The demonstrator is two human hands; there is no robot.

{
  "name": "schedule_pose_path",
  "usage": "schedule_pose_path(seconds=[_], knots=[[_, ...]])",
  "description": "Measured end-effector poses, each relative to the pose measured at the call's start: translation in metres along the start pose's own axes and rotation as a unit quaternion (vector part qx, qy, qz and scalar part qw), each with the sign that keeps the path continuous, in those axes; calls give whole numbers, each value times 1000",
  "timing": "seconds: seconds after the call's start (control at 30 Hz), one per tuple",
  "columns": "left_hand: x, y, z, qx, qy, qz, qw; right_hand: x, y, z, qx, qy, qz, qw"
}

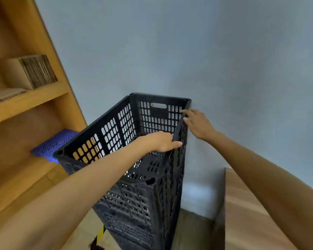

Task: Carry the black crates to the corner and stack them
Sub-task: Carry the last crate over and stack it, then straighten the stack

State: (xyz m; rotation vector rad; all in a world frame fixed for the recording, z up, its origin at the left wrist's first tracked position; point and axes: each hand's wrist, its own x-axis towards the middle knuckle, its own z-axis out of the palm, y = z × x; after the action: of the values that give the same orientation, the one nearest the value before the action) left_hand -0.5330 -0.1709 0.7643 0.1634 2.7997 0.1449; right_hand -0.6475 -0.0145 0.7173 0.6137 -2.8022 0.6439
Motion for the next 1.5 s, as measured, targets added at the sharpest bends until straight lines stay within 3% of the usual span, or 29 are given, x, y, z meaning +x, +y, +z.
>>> schedule_pose_path(seconds=[0.1,0.17,0.23,0.37,0.47,0.57,0.97,1.23,1.5], knots=[[-28,22,14,147,53,-37,987,6,-10,-27,-168,-129,-190,959],[-39,26,26,143,79,-73,984,11,-18,-36,-227,-195,-252,920],[-43,31,40,74,83,-115,987,20,-15,-32,-231,-217,-256,913],[-43,45,65,-40,136,-172,975,20,0,-7,-65,-203,-243,946],[-45,43,73,-28,200,-165,965,20,10,-1,-29,-213,-242,946],[-49,41,78,-12,246,-150,958,21,15,-7,-79,-242,-258,932],[-51,41,82,26,268,-139,953,8,12,11,-166,-44,-323,931],[-52,31,82,32,248,-135,959,8,7,15,-222,21,-369,902],[-65,24,85,68,249,-118,959,-11,1,14,-222,42,-331,916]])
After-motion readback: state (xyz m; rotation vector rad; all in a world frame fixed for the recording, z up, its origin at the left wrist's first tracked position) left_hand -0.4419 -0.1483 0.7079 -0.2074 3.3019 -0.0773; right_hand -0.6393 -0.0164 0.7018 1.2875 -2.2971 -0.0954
